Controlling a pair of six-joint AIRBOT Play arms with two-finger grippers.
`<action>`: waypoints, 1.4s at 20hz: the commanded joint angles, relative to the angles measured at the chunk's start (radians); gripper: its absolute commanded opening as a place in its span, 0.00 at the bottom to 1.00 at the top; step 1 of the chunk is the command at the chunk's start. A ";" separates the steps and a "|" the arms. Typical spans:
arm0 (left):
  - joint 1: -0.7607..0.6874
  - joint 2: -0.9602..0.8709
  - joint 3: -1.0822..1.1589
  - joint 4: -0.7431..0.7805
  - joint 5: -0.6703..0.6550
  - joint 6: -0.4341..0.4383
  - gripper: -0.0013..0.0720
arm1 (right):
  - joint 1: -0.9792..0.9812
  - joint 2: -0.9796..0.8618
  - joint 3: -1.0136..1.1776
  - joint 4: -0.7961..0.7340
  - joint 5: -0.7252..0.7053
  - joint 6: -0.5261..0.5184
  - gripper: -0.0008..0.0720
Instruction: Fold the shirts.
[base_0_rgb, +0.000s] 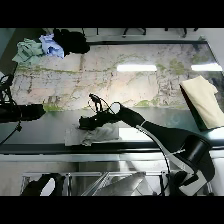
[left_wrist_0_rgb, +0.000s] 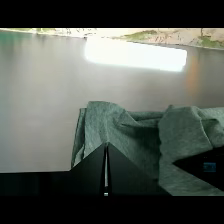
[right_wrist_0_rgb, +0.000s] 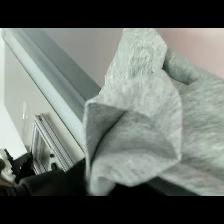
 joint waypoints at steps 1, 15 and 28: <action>-0.019 -0.024 0.000 0.001 -0.025 0.009 0.03 | 0.009 -0.032 0.002 0.138 -0.053 -0.069 0.92; 0.014 0.065 -0.001 -0.001 -0.042 0.007 0.04 | -0.467 0.363 -0.285 -0.350 0.369 0.098 0.97; -0.063 0.061 0.000 0.001 -0.032 -0.049 0.04 | -0.433 0.122 -0.499 0.036 0.182 -0.154 0.96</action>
